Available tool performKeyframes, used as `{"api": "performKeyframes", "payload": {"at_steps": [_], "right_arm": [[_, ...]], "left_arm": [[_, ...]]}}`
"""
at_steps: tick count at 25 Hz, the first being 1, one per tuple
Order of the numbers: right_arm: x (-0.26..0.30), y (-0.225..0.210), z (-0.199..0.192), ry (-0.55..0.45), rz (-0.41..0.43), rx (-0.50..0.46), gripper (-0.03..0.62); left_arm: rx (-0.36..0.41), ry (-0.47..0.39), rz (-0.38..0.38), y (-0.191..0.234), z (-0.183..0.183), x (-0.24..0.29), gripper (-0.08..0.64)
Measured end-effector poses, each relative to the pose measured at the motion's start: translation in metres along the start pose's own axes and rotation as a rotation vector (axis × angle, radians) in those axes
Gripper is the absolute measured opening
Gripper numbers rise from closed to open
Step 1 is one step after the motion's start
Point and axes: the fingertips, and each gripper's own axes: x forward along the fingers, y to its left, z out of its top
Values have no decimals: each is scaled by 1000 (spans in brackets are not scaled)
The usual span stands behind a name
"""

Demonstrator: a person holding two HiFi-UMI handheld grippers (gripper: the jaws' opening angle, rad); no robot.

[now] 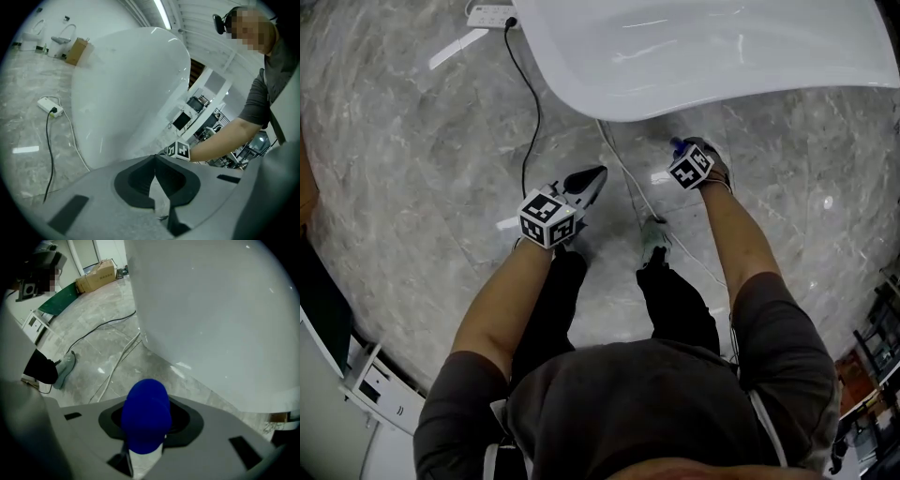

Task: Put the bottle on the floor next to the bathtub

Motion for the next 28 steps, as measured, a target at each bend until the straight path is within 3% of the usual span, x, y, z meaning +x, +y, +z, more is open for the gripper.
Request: {"api": "performKeyframes", "payload": {"at_steps": [12, 18, 23, 28], "right_arm": [[58, 4, 5, 41, -23, -48, 138], [63, 9, 21, 1, -22, -91, 140], [63, 15, 16, 42, -39, -91, 143], [45, 11, 8, 66, -73, -60, 203]], "left_arm": [[-11, 3, -6, 32, -22, 11, 2], [-26, 4, 2, 44, -23, 10, 2], [-30, 10, -8, 39, -24, 5, 2], [-41, 9, -16, 29, -18, -4, 2]]}}
